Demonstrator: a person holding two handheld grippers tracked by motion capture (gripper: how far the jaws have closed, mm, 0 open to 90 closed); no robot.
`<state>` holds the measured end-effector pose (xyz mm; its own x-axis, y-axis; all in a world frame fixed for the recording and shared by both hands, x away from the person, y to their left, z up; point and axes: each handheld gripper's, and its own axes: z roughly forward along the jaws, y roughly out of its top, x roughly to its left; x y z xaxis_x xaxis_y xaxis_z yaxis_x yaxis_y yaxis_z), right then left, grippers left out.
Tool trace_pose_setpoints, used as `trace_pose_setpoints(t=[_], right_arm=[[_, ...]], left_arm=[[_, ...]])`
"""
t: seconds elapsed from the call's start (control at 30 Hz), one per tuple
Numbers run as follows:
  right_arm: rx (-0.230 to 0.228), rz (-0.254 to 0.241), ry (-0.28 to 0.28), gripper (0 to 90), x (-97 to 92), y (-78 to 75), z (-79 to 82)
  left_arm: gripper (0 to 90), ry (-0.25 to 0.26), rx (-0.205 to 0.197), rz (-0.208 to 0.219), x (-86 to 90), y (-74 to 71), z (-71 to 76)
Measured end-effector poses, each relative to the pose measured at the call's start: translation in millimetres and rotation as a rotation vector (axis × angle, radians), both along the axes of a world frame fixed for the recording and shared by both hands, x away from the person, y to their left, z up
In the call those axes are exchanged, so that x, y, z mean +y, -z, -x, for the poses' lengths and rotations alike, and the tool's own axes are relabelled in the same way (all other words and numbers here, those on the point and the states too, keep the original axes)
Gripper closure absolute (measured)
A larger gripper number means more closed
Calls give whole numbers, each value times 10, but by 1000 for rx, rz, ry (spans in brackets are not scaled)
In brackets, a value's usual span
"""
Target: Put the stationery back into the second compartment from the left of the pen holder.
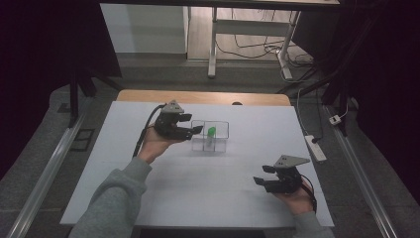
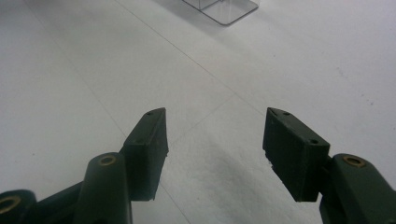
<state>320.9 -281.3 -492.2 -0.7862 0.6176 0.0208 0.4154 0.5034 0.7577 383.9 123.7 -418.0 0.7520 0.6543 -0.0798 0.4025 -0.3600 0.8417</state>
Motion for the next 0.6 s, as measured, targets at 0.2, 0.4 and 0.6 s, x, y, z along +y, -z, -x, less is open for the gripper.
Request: trace_pose_setpoints(t=[0.2, 0.4, 0.6], right_arm=[[3, -1, 14, 397, -41, 9, 1], [7, -8, 24, 391, -70, 19, -5], [6, 2, 31, 389, -98, 20, -7]], left_arm=[[338, 1, 11, -34, 266, 221, 290], [343, 5, 26, -58, 479, 433, 586], [348, -23, 39, -58, 700, 595, 835]])
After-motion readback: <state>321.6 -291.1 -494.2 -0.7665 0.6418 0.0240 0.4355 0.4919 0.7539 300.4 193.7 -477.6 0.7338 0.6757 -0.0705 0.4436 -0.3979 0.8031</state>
